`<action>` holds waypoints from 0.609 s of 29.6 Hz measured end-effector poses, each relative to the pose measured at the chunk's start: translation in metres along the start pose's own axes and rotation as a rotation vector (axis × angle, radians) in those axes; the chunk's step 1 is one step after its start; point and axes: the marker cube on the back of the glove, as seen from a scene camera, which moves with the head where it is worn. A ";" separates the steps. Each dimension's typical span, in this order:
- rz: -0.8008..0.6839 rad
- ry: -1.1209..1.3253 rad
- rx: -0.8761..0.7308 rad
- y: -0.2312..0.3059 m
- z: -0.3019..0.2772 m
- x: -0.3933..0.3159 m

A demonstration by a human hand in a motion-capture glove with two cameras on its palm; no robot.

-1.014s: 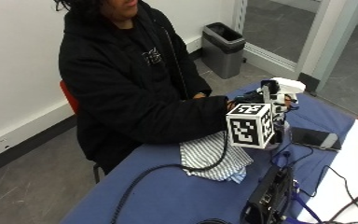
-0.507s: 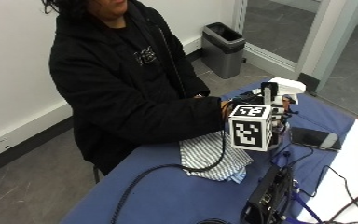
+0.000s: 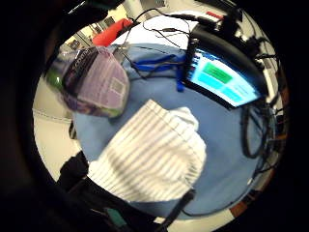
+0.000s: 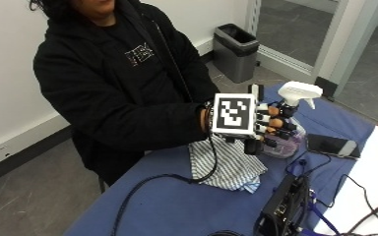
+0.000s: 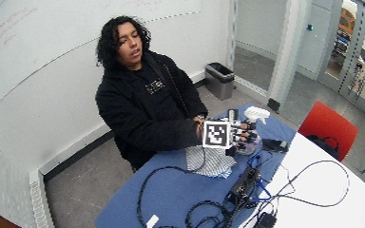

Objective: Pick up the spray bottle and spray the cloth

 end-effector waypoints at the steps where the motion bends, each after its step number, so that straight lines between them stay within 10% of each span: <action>1: -0.005 0.056 -0.017 0.012 -0.005 0.002; 18: -0.026 0.515 0.000 0.084 -0.069 -0.004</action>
